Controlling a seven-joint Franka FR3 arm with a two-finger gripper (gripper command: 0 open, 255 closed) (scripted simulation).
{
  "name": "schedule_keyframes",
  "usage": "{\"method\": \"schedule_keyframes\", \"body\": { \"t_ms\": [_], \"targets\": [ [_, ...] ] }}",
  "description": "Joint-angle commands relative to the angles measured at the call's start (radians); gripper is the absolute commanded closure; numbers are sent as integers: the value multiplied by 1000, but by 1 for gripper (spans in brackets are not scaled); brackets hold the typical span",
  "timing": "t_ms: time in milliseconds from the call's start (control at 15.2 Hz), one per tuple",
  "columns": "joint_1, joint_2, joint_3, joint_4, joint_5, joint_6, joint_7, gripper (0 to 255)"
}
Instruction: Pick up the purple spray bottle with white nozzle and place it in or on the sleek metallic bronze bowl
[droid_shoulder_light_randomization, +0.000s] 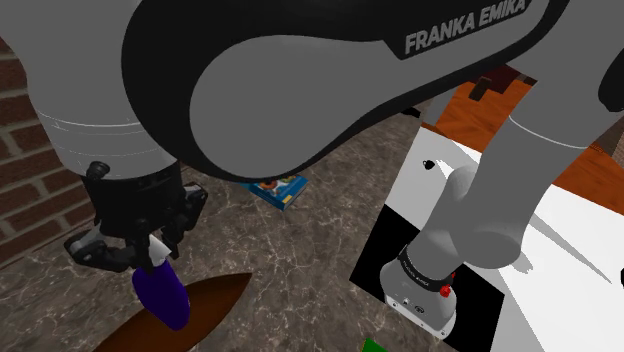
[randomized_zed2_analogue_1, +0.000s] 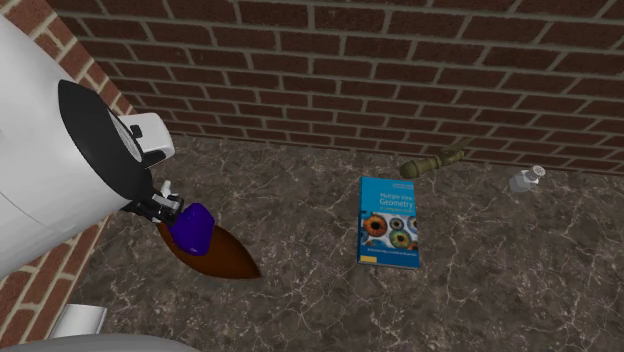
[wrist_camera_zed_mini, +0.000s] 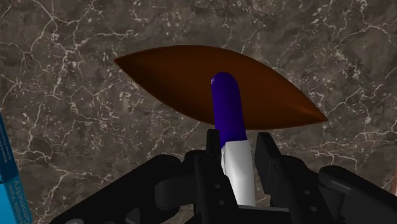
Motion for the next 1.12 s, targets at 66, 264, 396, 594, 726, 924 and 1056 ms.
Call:
{"method": "schedule_keyframes", "body": {
  "t_ms": [66,264,396,594,726,924,1056],
  "targets": [
    [0,0,0,-1,0,1,0,255],
    [0,0,0,-1,0,1,0,0],
    [0,0,0,-1,0,1,0,0],
    [-1,-8,0,25,5,-31,-4,0],
    [-4,-19,-1,82,13,-97,-9,0],
    [-4,-22,-2,106,14,-123,-10,0],
    [-4,-22,-2,106,14,-123,-10,0]
  ]
}}
